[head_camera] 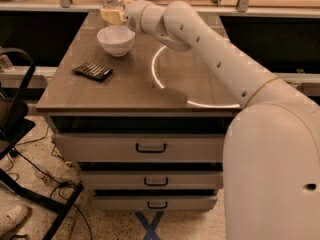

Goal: Place water bottle into white bowl

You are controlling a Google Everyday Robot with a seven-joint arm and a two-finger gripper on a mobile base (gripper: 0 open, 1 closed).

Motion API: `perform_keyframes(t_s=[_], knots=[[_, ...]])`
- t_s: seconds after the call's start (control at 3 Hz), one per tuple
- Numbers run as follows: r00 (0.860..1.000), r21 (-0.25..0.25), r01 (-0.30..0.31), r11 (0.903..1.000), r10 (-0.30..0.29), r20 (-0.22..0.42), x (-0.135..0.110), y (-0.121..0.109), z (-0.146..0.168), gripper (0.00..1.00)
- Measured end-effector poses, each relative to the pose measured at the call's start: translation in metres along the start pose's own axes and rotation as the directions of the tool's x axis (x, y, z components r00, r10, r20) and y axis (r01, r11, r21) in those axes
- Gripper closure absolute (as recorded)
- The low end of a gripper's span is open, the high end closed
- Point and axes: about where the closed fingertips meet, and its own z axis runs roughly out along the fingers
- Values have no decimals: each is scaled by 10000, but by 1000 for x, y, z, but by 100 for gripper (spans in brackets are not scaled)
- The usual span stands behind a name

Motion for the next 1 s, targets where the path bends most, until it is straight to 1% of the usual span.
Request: perform_keyframes(t_s=[0.33, 0.67, 1.0], knots=[[9998, 138, -102, 9999, 105, -196, 10, 2, -1, 100], [9991, 329, -382, 9987, 387, -162, 25, 4, 0, 100], [9988, 360, -459, 9983, 464, -123, 26, 6, 2, 88]])
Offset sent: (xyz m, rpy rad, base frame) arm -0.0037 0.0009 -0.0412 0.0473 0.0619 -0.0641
